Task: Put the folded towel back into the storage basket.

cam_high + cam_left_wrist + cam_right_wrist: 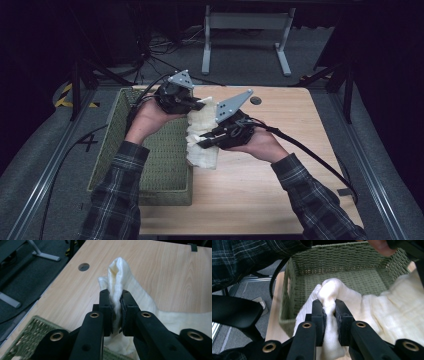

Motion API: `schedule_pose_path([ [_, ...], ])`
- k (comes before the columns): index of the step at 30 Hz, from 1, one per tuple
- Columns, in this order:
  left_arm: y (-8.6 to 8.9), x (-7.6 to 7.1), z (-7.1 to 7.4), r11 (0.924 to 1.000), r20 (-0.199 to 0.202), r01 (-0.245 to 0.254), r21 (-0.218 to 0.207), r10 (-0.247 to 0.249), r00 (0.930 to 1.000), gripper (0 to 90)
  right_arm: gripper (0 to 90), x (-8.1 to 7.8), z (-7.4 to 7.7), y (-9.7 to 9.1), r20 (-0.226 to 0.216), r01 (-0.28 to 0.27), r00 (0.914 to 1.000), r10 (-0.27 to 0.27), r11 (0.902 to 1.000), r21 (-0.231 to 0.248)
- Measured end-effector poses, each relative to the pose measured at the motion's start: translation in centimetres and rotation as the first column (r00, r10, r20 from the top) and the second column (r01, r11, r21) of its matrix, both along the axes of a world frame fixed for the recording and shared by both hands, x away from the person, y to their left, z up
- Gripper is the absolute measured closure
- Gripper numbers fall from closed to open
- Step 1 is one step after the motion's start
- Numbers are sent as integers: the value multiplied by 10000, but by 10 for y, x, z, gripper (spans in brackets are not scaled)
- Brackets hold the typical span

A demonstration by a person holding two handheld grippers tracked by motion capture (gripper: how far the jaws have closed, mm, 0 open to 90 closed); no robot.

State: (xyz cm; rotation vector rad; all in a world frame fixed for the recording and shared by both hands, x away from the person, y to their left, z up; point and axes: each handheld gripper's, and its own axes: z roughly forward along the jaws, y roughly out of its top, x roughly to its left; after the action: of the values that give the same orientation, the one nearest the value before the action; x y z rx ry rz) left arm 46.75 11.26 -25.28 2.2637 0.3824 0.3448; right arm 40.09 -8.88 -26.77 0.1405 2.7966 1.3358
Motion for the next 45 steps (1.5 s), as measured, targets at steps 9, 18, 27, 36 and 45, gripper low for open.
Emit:
schedule_pose_path([
  [9,42,-5,-11,9993,38,-49,-360,50,10000,821,807,4,-3,45,-115,-410,9991,409,9991,-130],
  [18,70,-19,-26,9976,-134,-444,-537,437,9990,820,807,3,-20,75,-390,-825,9958,823,9966,-23],
  [27,76,-27,-52,9964,-524,-540,-660,506,9973,820,805,0,-61,94,-734,-951,9932,901,9932,-667],
  [36,71,-28,-69,9968,-859,-489,-634,434,9954,820,800,-7,-85,96,-843,-976,9925,884,9888,-1126],
  [45,69,-22,-76,9954,-1137,-598,-750,510,9922,819,666,-3,-92,87,-1007,-854,9921,742,9900,-1123],
])
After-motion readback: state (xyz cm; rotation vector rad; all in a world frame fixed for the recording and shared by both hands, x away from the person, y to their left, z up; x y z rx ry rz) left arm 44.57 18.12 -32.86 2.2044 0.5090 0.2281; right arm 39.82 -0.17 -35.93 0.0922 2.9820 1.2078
